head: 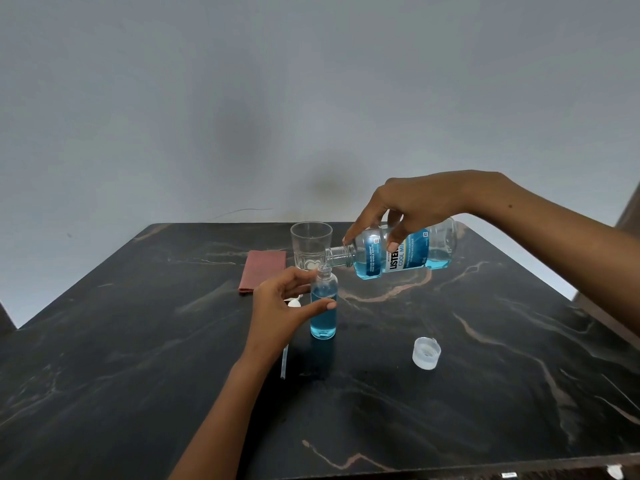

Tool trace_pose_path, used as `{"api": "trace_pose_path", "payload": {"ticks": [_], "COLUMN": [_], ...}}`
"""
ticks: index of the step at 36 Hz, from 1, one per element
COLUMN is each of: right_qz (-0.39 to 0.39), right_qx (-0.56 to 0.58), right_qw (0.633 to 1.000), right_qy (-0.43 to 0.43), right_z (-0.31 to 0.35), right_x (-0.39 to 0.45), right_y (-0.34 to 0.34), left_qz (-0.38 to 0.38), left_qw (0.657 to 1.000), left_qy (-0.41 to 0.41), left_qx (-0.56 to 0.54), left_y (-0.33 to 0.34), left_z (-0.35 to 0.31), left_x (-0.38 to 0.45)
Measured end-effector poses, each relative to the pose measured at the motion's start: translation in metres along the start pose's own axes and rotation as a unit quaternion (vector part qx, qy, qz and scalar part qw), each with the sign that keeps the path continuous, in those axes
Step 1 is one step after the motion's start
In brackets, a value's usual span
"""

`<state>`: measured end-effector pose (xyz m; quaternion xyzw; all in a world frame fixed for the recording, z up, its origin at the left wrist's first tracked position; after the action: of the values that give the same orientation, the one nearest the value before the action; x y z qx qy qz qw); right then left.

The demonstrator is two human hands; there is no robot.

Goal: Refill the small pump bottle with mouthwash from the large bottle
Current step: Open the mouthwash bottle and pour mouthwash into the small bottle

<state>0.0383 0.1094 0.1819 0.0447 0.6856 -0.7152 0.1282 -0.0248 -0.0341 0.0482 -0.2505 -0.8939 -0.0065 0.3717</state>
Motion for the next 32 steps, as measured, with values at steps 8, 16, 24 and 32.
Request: {"api": "trace_pose_path", "payload": {"ticks": [8, 16, 24, 32], "right_qz": [-0.001, -0.001, 0.001, 0.004], "right_qx": [-0.001, -0.007, -0.005, -0.015], "right_qw": [1.000, 1.000, 1.000, 1.000], "right_qy": [-0.003, -0.006, -0.003, 0.003], "right_z": [0.0018, 0.0032, 0.0042, 0.0060], "right_x": [0.0001, -0.0010, -0.0016, -0.0011], "right_y": [-0.0018, -0.0020, -0.0029, -0.0037], "left_qz": [-0.001, 0.002, -0.002, 0.000], "left_qw": [1.000, 1.000, 1.000, 1.000], "left_qy": [-0.011, -0.006, -0.003, -0.001], "left_qx": [-0.008, -0.004, -0.009, -0.001], "left_y": [-0.0002, 0.0000, -0.0005, -0.0005], "left_z": [0.0029, 0.0014, 0.0052, 0.0055], "left_x": [-0.0009, -0.0001, 0.0002, 0.0002]}}
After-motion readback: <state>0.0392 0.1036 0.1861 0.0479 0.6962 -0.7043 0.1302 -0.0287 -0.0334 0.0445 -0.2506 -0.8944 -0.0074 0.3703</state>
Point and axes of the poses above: each hand's wrist, its own x-axis towards the middle knuckle, its own y-axis out of the palm, z = x × y, the point moved 7 cm from there along x, towards the middle knuckle, and after that the axes turned 9 degrees about y, right-handed, at the moved point
